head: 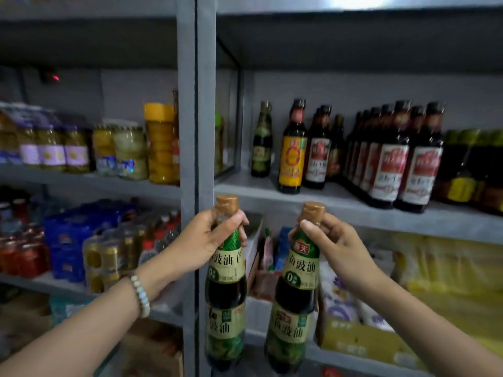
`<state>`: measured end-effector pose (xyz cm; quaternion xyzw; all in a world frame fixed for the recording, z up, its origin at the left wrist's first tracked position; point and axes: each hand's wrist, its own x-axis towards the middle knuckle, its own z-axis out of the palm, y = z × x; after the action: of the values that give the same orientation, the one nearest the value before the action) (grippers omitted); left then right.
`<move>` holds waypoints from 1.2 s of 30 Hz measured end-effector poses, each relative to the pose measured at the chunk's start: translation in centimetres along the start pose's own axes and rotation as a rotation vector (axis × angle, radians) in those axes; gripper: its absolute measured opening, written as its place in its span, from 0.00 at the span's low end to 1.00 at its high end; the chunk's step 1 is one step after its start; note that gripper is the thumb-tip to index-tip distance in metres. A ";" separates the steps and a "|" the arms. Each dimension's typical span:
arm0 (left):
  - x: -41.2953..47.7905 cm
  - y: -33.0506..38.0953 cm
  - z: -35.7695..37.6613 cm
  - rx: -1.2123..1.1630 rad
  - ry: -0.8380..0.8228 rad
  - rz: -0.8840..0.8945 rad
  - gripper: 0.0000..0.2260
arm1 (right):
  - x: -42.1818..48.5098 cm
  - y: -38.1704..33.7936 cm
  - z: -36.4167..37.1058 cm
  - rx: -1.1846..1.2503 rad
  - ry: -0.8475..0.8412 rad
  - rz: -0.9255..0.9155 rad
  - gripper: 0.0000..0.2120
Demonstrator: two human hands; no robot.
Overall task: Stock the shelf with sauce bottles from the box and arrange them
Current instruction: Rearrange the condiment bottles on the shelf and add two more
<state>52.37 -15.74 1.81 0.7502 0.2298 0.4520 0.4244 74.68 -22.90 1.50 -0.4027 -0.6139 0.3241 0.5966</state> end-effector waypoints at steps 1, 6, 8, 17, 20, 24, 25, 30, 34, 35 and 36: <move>0.8 1.3 0.0 0.006 0.016 0.026 0.14 | 0.7 -1.3 -0.3 0.025 0.017 -0.015 0.14; 4.6 6.4 -0.2 -0.001 0.084 0.093 0.14 | 3.9 -6.5 -2.1 0.040 0.073 -0.105 0.17; 6.1 7.9 -0.2 -0.008 0.090 0.112 0.15 | 5.3 -7.9 -2.6 0.051 0.104 -0.131 0.17; 14.6 12.5 -2.1 -0.082 0.218 0.178 0.11 | 12.7 -12.3 -4.7 0.059 0.183 -0.203 0.14; 17.7 12.6 -3.2 -0.170 0.264 0.163 0.10 | 15.3 -13.5 -4.4 0.086 0.219 -0.256 0.15; 21.4 11.2 -4.4 -0.167 0.279 0.190 0.11 | 18.8 -13.4 -3.6 0.103 0.259 -0.291 0.15; 22.2 10.7 -4.6 -0.161 0.280 0.196 0.12 | 19.7 -13.1 -3.4 0.104 0.266 -0.294 0.15; 24.9 7.8 -5.5 -0.220 0.290 0.193 0.16 | 23.4 -10.5 -3.0 0.116 0.292 -0.310 0.14; 26.5 6.1 -5.3 -0.238 0.275 0.179 0.14 | 25.6 -8.4 -3.3 0.092 0.265 -0.281 0.12; 26.9 5.8 -5.2 -0.241 0.279 0.179 0.13 | 26.0 -8.0 -3.5 0.082 0.253 -0.273 0.12; 27.2 5.5 -5.0 -0.246 0.284 0.176 0.13 | 26.3 -7.7 -3.7 0.072 0.244 -0.266 0.12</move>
<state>60.96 3.30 20.76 0.6385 0.1639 0.6133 0.4352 78.47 -3.60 20.91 -0.3328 -0.5728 0.2129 0.7182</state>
